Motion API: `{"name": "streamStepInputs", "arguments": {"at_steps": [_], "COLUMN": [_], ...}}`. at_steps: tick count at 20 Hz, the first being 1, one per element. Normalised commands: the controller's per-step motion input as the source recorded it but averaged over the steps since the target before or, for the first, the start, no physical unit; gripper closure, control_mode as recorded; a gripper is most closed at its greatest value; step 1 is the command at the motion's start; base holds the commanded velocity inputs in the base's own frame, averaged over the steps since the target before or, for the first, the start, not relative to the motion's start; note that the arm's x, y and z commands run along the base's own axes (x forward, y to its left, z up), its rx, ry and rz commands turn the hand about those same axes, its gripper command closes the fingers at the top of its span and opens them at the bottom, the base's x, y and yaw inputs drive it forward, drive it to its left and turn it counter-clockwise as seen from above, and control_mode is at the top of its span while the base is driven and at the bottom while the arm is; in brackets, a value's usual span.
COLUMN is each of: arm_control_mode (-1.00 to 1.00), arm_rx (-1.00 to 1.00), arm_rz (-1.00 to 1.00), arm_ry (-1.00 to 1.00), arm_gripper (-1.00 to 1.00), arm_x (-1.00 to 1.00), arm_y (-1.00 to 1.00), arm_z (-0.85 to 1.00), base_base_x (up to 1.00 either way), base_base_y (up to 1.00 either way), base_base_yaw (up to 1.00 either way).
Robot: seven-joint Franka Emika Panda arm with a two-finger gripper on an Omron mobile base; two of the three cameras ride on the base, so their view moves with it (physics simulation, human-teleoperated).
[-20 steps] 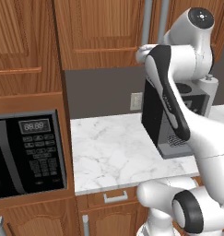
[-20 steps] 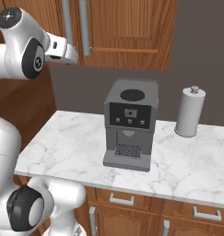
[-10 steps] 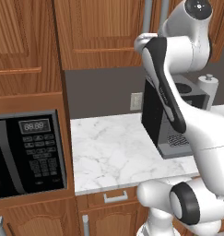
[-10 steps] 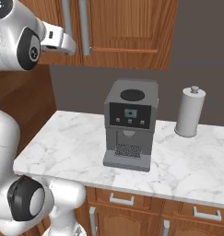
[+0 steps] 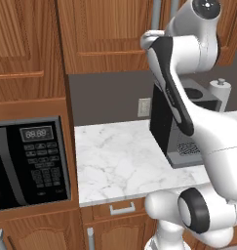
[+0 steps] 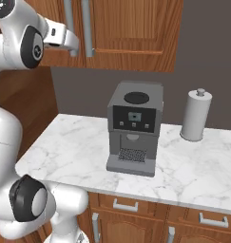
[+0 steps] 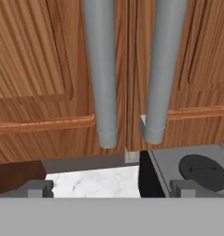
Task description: Open the cabinet, pick the kettle from the cabinet, and place it in the sink.
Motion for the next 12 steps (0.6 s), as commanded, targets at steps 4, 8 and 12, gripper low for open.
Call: {"name": "streamStepInputs", "arguments": {"at_steps": [4,8,12], "arm_control_mode": [-1.00,-1.00,-1.00], "arm_rx": [0.00,0.00,0.00], "arm_rz": [-0.02,0.00,0.00], "arm_ry": [0.00,0.00,0.00], "arm_gripper": [-1.00,-1.00,-1.00], "arm_x": [0.29,0.33,0.29], "arm_y": [0.02,0.03,0.08], "arm_z": [0.07,0.04,0.00], "base_base_x": [0.00,0.00,0.00], "base_base_y": [0.00,0.00,0.00], "base_base_yaw": [0.00,0.00,0.00]}}
